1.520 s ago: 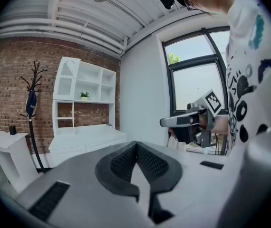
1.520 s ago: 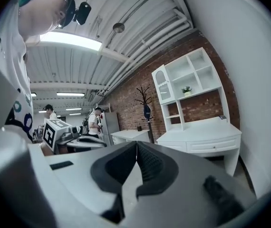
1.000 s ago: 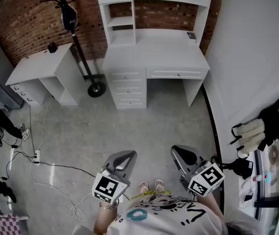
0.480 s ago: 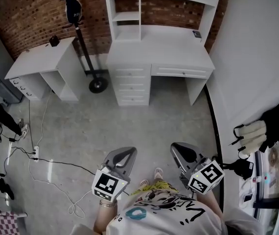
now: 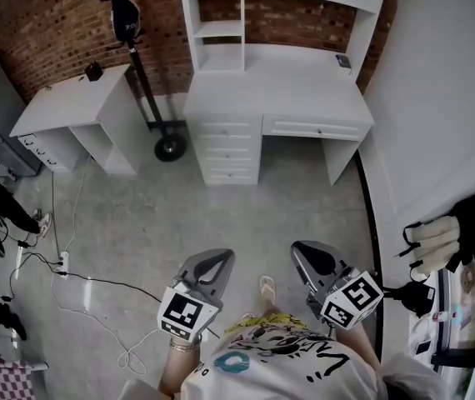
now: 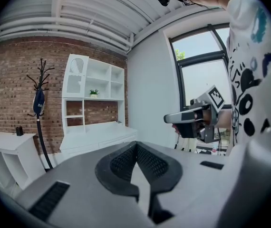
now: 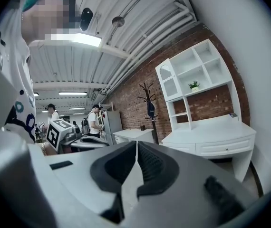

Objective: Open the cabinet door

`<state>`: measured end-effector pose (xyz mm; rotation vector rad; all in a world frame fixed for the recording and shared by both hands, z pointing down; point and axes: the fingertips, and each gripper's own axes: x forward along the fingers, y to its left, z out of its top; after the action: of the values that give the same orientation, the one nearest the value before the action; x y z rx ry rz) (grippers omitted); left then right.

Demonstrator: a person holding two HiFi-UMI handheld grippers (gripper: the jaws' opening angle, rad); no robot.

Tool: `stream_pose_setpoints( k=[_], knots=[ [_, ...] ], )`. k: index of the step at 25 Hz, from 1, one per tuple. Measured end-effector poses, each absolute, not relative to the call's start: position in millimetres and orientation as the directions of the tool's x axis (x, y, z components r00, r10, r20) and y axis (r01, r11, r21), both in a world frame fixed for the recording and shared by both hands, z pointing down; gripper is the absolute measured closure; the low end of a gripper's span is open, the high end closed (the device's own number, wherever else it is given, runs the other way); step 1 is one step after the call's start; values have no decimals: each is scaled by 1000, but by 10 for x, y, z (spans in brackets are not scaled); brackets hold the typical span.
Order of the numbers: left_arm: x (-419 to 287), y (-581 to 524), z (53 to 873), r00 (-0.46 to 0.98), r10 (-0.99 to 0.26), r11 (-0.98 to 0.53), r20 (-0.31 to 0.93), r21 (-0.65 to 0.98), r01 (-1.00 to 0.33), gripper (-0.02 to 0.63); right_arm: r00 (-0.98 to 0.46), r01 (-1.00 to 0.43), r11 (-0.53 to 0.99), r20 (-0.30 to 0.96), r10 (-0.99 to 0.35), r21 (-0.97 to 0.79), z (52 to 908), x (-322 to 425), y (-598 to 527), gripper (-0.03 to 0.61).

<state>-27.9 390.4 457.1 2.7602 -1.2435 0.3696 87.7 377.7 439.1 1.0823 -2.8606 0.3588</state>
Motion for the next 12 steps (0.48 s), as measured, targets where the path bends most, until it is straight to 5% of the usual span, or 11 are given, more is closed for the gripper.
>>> stream_pose_setpoints(
  k=[12],
  knots=[
    [-34,2941,4393,605,-767,-623,215,-21,-782,600,-753,-655,733,89,-652,-183,4203,1258,2728,549]
  ],
)
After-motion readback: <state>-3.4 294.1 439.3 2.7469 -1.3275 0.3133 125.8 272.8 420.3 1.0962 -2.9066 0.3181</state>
